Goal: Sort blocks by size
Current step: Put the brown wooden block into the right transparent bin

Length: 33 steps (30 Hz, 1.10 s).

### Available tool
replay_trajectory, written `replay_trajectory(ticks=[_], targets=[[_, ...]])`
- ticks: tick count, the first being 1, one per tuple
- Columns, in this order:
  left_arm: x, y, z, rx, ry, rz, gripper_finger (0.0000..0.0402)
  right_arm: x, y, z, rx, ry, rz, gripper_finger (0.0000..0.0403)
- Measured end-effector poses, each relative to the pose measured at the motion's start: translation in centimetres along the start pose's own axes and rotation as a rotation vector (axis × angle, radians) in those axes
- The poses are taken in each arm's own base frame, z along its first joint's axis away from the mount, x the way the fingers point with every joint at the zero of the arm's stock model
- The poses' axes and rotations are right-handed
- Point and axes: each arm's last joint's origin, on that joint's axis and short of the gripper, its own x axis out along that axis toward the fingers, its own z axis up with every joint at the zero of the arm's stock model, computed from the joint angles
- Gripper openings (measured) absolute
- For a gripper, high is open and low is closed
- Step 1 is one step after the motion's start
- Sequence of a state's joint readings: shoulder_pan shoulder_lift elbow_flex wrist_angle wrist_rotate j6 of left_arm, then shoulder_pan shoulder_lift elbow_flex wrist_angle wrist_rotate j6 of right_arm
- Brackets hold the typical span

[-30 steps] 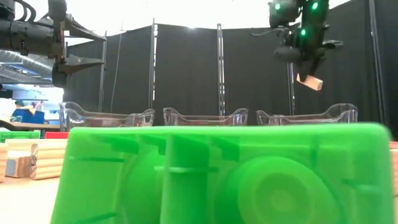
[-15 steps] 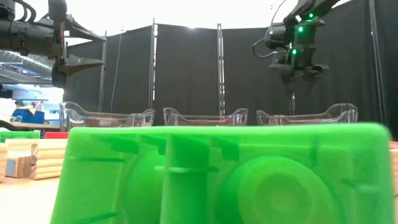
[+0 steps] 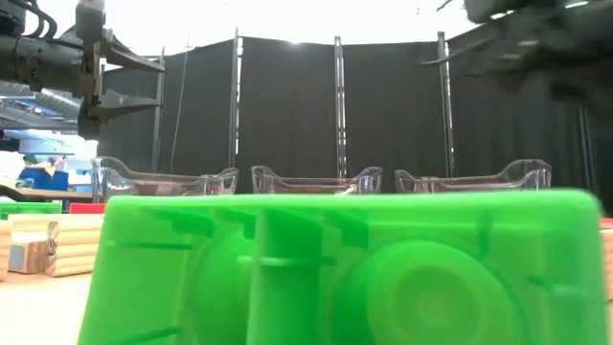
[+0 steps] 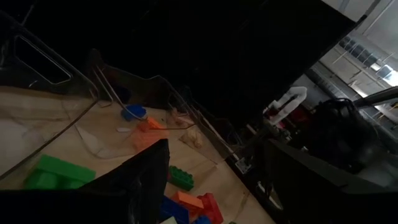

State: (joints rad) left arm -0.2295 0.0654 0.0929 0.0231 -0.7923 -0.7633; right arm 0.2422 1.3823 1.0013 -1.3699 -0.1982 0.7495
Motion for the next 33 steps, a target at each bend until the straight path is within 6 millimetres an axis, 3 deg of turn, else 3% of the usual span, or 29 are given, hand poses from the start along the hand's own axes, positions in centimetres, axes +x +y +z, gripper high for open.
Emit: replay_trajectory(ticks=[3, 8, 12, 21, 33], targets=[[0.0, 0.0, 0.0, -0.002, 0.000, 0.000, 0.0269, 3.0, 2.8, -2.5, -0.013, 0.065, 0.058, 0.0018], [0.0, -0.1, 0.1, -0.038, -0.005, -0.005, 0.0269, 6.4, 5.3, -5.8, 0.064, 0.112, 0.121, 0.0009], [0.0, -0.1, 0.1, -0.053, -0.005, -0.005, 0.0269, 7.5, 6.3, -7.6, 0.123, 0.124, 0.145, 0.0007], [0.0, 0.0, 0.1, -0.089, -0.004, -0.004, 0.0269, 8.1, 8.1, -10.2, 0.165, 0.181, 0.209, 0.0005], [0.0, 0.0, 0.0, -0.088, -0.004, -0.003, 0.0269, 11.6, 10.7, -10.7, -0.132, 0.379, 0.161, 0.0005]])
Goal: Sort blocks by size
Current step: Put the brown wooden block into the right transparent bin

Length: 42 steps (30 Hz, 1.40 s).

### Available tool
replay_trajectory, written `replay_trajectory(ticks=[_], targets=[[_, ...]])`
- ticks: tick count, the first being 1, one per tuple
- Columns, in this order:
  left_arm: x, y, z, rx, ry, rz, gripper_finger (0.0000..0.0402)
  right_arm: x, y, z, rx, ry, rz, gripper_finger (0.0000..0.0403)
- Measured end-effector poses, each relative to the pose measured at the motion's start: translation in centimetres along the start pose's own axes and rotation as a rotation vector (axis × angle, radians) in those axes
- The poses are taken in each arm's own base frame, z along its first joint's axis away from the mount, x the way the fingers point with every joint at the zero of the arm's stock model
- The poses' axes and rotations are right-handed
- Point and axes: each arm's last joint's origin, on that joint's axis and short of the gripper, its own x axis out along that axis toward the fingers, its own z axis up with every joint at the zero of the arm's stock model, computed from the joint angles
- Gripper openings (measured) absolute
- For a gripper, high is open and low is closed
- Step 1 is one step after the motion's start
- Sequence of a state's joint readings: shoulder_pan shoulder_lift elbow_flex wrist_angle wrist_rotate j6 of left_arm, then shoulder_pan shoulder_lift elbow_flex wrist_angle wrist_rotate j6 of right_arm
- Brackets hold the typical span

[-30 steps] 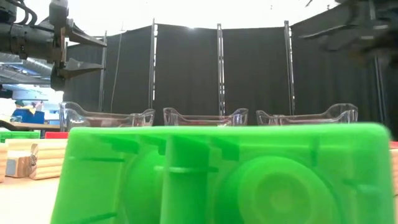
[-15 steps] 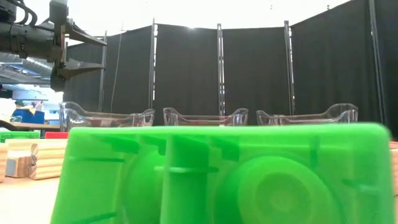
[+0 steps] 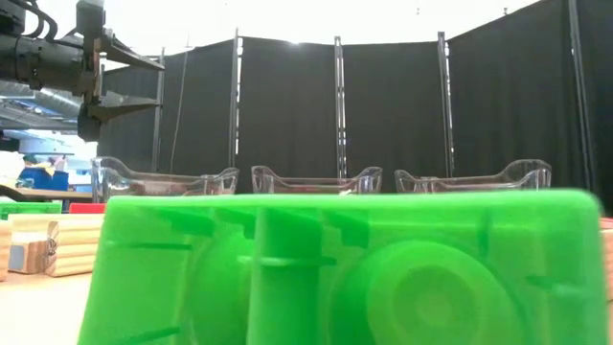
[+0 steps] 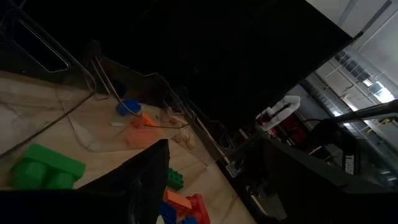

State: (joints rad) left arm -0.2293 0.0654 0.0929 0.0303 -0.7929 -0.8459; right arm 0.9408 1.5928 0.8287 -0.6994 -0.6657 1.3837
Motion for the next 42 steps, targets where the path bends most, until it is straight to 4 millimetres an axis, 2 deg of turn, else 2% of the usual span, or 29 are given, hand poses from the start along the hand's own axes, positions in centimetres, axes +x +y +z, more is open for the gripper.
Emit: replay_trajectory(ticks=[11, 16, 19, 28, 34, 38, 42], targets=[[0.0, 0.0, 0.0, 0.001, 0.000, 0.000, 0.0269, 1.5, 0.6, 2.4, -0.081, 0.012, -0.027, 0.0004], [0.0, 0.1, 0.1, 0.002, -0.024, 0.021, 0.0269, 1.0, 0.1, 4.2, -0.099, 0.026, -0.025, 0.0004], [0.0, 0.1, 0.1, 0.006, -0.039, 0.035, 0.0269, 0.0, -0.6, 5.4, -0.105, 0.008, -0.035, 0.0004], [0.0, 0.2, 0.1, 0.012, -0.058, 0.058, 0.0269, -4.5, -5.4, 9.6, -0.054, -0.051, -0.128, 0.0004], [0.0, 0.2, 0.1, 0.013, -0.059, 0.058, 0.0269, -7.8, -8.9, 12.5, -0.033, -0.117, -0.093, 0.0004], [0.0, 0.2, 0.1, 0.013, -0.058, 0.059, 0.0269, -10.8, -10.9, 14.3, -0.033, -0.226, -0.149, 0.0004], [0.0, 0.2, 0.1, 0.035, -0.058, 0.059, 0.0269, -14.5, -12.6, 16.4, -0.022, -0.415, -0.271, 0.0004]])
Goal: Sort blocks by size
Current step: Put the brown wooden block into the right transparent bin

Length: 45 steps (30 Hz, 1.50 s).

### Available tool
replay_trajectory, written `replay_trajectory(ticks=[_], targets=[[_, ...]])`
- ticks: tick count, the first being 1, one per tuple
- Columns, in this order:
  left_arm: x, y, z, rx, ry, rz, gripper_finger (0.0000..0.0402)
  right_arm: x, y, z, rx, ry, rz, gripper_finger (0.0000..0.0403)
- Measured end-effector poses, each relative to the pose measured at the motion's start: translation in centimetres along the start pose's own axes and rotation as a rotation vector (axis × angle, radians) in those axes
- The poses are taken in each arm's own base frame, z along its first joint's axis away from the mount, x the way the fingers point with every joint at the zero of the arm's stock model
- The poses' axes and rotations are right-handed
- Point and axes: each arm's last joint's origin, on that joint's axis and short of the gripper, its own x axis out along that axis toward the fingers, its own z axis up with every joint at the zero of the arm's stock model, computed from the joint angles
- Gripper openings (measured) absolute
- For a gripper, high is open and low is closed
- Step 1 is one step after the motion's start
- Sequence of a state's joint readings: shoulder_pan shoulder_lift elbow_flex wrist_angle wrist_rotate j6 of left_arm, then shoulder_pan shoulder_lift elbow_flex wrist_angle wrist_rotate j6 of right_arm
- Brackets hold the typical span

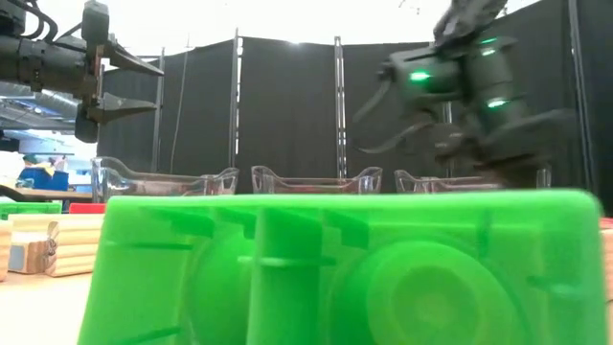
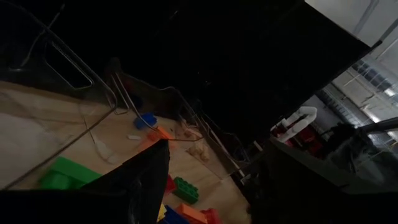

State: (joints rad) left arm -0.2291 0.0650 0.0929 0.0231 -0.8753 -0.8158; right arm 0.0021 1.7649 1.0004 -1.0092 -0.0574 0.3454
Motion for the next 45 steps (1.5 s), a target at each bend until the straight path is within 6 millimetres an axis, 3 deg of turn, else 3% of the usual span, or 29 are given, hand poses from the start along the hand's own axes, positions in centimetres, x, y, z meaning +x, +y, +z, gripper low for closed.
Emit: replay_trajectory(ticks=[8, 15, 24, 29, 33, 37, 40, 43, 45], targets=[[0.0, 0.0, 0.0, -0.005, -0.003, -0.003, 0.0269, -4.9, -2.9, 4.2, 0.059, -0.229, -0.013, 0.0012], [0.0, -0.1, 0.0, -0.006, -0.004, -0.004, 0.0269, -8.8, -3.9, 6.1, -0.094, -0.385, 0.010, 0.0082], [0.0, 0.0, 0.0, 0.004, 0.000, 0.000, 0.0269, -7.6, -4.9, 6.6, -0.420, -0.324, -0.006, 0.0272], [0.0, 0.0, 0.0, 0.036, 0.000, 0.000, 0.0269, -5.3, -4.9, 7.7, -0.542, -0.226, -0.057, 0.0325], [0.0, 0.0, 0.0, 0.053, 0.000, 0.000, 0.0269, -2.6, -5.6, 8.9, -0.532, -0.133, -0.087, 0.0317], [0.0, 0.0, 0.0, 0.053, 0.000, 0.000, 0.0269, -0.7, -6.2, 9.7, -0.505, -0.065, -0.058, 0.0283], [0.0, 0.0, 0.0, 0.054, 0.000, 0.000, 0.0269, -0.1, -6.4, 10.0, -0.494, -0.043, -0.061, 0.0222], [0.0, 0.0, 0.0, 0.053, 0.000, 0.000, 0.0269, -0.1, -6.1, 9.9, -0.488, -0.047, -0.085, 0.0117], [0.0, 0.0, 0.0, 0.054, 0.001, 0.000, 0.0269, -0.4, -6.0, 9.8, -0.468, -0.062, -0.084, 0.0117]])
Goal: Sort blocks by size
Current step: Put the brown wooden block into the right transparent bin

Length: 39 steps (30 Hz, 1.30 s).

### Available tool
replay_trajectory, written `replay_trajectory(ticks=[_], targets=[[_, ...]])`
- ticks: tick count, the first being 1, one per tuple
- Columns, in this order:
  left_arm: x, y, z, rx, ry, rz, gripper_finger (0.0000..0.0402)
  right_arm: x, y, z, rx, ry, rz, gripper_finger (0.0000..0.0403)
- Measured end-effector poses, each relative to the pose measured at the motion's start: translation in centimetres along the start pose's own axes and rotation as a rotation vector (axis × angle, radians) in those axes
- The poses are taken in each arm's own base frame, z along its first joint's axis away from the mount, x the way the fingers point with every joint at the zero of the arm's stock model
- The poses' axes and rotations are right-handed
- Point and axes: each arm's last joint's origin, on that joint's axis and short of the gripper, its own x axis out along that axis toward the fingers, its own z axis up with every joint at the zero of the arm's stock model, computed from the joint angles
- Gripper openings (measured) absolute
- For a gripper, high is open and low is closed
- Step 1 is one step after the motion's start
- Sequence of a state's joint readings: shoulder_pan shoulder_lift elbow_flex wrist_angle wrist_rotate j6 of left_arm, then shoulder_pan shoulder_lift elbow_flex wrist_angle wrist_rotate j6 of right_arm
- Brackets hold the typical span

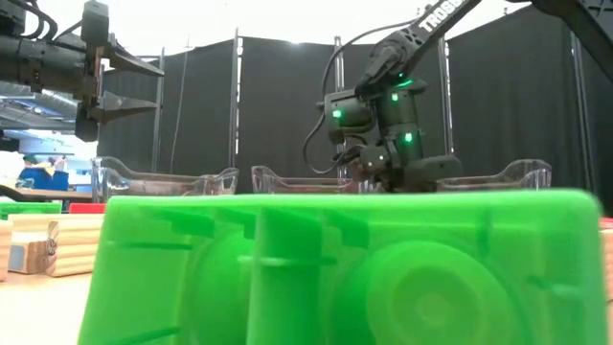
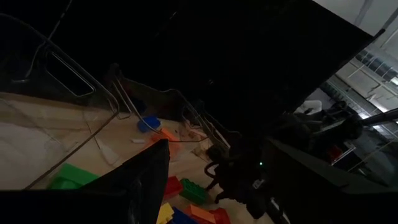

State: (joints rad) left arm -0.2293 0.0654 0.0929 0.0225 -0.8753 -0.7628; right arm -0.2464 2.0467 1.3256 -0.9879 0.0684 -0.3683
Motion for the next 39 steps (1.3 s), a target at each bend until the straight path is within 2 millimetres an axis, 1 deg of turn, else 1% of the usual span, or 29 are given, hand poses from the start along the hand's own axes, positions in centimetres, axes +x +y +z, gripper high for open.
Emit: replay_trajectory(ticks=[6, 8, 10, 14, 17, 20, 23, 26, 28, 30, 31, 32, 36, 37, 39], targets=[[0.0, 0.0, 0.0, 0.000, 0.000, 0.000, 0.0269, -1.7, 0.1, -0.4, 0.105, -0.053, -0.016, 0.0118], [0.0, 0.0, 0.0, 0.000, 0.000, 0.000, 0.0269, -3.3, 0.2, -0.9, 0.124, -0.081, -0.012, 0.0118], [0.0, 0.0, 0.0, 0.000, 0.000, 0.000, 0.0269, -5.6, 0.3, -1.6, 0.147, -0.145, -0.027, 0.0118], [0.0, 0.0, 0.0, -0.001, 0.000, 0.000, 0.0269, -9.4, -0.4, -4.4, 0.239, -0.216, -0.100, 0.0118], [0.0, 0.0, 0.0, -0.001, 0.000, 0.000, 0.0269, -12.1, -1.7, -7.6, 0.357, -0.252, -0.169, 0.0118], [0.0, 0.0, 0.0, -0.001, 0.000, 0.000, 0.0269, -13.5, -3.6, -10.7, 0.529, -0.252, -0.247, 0.0118], [0.0, 0.0, 0.0, -0.001, 0.000, -0.001, 0.0269, -14.3, -5.6, -13.4, 0.735, -0.260, -0.306, 0.0118], [0.0, 0.0, 0.0, -0.001, 0.000, -0.001, 0.0269, -13.9, -7.5, -15.2, 0.897, -0.237, -0.304, 0.0118], [0.0, 0.0, 0.0, -0.001, 0.000, 0.000, 0.0269, -13.4, -8.4, -15.9, 0.928, -0.213, -0.258, 0.0118], [0.0, 0.0, 0.0, -0.001, 0.000, 0.000, 0.0269, -13.0, -8.9, -16.3, 0.916, -0.221, -0.195, 0.0118], [0.0, 0.0, 0.0, -0.001, 0.000, 0.000, 0.0269, -12.8, -9.1, -16.3, 0.905, -0.230, -0.165, 0.0128], [0.0, 0.0, 0.0, -0.001, 0.000, 0.000, 0.0269, -12.7, -9.2, -16.3, 0.905, -0.231, -0.157, 0.0148], [0.0, 0.0, 0.0, -0.001, 0.000, -0.001, 0.0269, -12.6, -9.4, -16.5, 0.937, -0.216, -0.171, 0.0248], [0.0, 0.0, 0.0, -0.001, 0.000, 0.000, 0.0269, -12.6, -9.4, -16.5, 0.944, -0.216, -0.168, 0.0264], [0.0, 0.0, 0.0, -0.001, 0.000, 0.000, 0.0269, -12.6, -9.3, -16.5, 0.940, -0.223, -0.143, 0.0281]])
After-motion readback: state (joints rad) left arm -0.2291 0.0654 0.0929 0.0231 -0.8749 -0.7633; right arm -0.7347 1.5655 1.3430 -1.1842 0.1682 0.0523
